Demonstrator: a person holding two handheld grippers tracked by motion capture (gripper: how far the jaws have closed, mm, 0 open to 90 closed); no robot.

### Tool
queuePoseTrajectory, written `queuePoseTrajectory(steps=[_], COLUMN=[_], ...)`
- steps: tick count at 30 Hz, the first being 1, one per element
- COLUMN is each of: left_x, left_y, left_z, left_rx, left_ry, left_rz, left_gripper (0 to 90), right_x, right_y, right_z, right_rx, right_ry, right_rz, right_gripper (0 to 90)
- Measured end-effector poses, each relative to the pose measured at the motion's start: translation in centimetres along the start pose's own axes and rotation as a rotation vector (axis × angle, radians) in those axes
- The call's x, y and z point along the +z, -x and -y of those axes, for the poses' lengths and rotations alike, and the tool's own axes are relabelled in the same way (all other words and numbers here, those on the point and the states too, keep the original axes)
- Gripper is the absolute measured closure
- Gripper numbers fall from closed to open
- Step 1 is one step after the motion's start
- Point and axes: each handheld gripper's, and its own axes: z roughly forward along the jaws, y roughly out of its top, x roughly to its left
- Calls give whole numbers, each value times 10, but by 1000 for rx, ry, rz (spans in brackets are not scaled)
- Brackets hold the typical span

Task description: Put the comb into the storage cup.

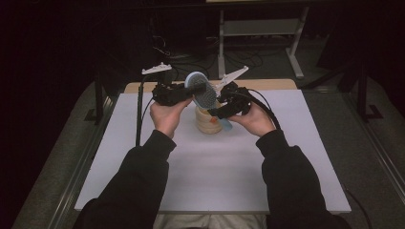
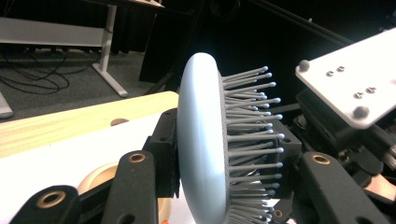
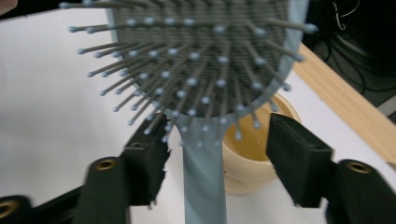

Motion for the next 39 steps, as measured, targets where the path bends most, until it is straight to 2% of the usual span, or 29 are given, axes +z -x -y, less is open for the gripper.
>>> queuePoseTrajectory(steps=[6,7,9,10,15,22,28,32,39], left_x=[-1,-2,-3,-4,-8,-15,-20,-24,-29], left_y=[3,3,2,1,-1,-5,-6,-7,-8], left_z=[-6,-7,-9,-10,-15,-25,-35,-41,-53], left_rx=[75,78,87,90,95,92,100,96,104], left_ry=[-24,-27,-26,-26,-16,2,8,23,36], left_rz=[-35,-37,-38,-37,-33,-29,-34,-32,-41], left_gripper=[559,559,559,560,559,557,557,557,557], right_x=[-4,-4,-4,-4,-12,-20,-28,-32,-40], right_y=[8,9,10,11,14,16,19,19,18], right_z=[11,14,20,24,38,57,76,86,98], right_rx=[61,67,85,95,110,120,159,155,165], right_ry=[1,-1,-4,-9,41,56,90,107,137], right_rz=[-5,-2,10,15,10,26,33,68,77], right_gripper=[137,110,0,0,0,0,0,0,0])
